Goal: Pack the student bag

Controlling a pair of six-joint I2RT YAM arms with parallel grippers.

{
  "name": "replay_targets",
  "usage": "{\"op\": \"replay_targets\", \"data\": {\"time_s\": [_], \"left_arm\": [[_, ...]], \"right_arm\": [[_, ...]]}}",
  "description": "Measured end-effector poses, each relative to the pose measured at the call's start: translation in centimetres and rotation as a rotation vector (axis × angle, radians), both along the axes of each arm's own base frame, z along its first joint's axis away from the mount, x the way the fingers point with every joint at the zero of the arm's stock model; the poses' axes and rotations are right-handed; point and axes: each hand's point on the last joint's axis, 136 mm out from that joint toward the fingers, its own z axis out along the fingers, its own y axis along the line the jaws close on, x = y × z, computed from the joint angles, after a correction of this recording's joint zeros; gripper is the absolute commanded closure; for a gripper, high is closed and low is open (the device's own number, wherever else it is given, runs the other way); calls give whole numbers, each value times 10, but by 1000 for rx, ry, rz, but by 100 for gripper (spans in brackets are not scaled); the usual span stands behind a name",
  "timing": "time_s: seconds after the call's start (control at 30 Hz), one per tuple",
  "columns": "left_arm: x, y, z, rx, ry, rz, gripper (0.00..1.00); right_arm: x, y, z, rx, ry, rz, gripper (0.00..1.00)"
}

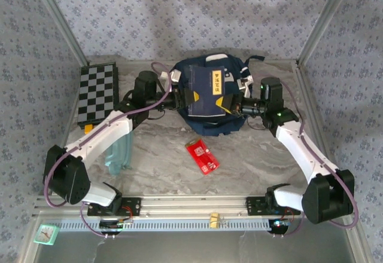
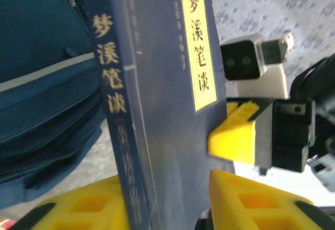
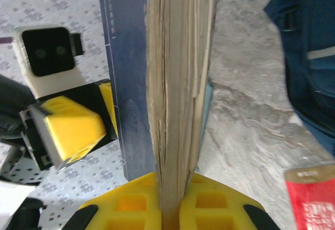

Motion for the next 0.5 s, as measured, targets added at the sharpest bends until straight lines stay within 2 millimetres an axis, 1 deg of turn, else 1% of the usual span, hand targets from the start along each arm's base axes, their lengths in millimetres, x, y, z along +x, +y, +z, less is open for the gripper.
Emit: {"op": "replay_targets", "data": {"time_s": [0.03, 0.17, 0.27, 0.37, 0.43, 0.5], "left_arm": [[0, 1, -2, 27, -14, -5, 41], [1, 3, -7, 149, -89, -6, 37], [1, -3, -16, 265, -176, -26, 34], [6, -10, -41, 400, -235, -60, 33], [12, -15, -64, 498, -259, -90, 30], [17, -21, -84, 579, -275, -122, 29]], "right_arm": [[1, -6, -3, -17, 8, -19, 100], [0, -36, -21, -111, 62, -121, 100], [-2, -63, -38, -192, 126, -208, 100], [-6, -91, -52, -244, 198, -297, 100], [-9, -111, -60, -262, 242, -362, 100], [-13, -126, -67, -274, 272, -414, 100]]}}
